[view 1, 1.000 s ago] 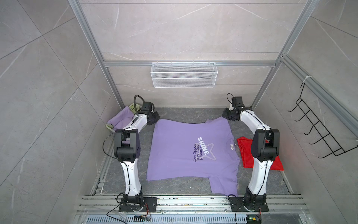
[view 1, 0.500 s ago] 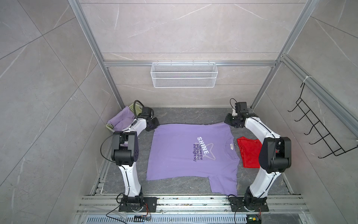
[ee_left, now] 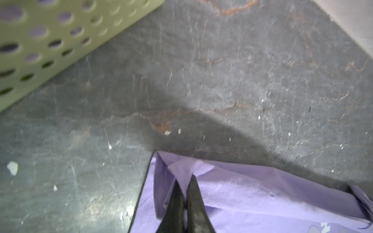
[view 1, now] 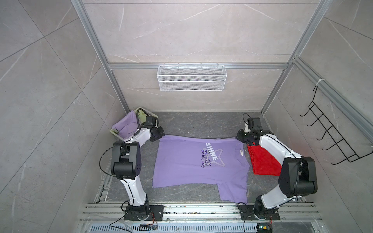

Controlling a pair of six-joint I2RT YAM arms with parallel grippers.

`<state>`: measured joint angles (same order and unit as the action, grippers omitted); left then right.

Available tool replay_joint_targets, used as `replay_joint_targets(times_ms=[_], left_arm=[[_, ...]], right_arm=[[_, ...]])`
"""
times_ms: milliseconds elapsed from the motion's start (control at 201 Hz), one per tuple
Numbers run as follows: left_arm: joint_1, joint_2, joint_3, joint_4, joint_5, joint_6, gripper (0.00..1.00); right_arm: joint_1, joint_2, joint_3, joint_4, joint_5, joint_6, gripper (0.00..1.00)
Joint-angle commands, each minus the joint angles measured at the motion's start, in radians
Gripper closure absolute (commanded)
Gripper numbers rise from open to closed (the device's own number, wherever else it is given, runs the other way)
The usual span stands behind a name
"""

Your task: Fold and stack the t-shirts

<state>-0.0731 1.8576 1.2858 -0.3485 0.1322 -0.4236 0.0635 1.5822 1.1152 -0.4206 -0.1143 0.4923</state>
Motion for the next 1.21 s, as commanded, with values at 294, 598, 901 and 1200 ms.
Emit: replay_joint_targets(times_ms=[294, 598, 901, 1200], left_arm=[[0.005, -0.089, -0.109, 0.031, -0.029, -0.026, 1.00], [0.005, -0.118, -0.113, -0.010, -0.078, 0.025, 1.00], [0.005, -0.131, -0.172, -0.013, -0.077, 0.003, 1.00], [0.004, -0.285, -0.259, 0.009, -0.136, -0.021, 0.71]], right_arm=[[0.034, -0.046, -0.131, 0.037, 0.075, 0.080, 1.00], [0.035, -0.061, -0.110, -0.013, 0.100, 0.043, 1.00], [0.035, -0.071, -0.156, -0.006, 0.105, 0.068, 1.00], [0.037, -0.114, -0.169, -0.019, 0.110, 0.066, 1.00]])
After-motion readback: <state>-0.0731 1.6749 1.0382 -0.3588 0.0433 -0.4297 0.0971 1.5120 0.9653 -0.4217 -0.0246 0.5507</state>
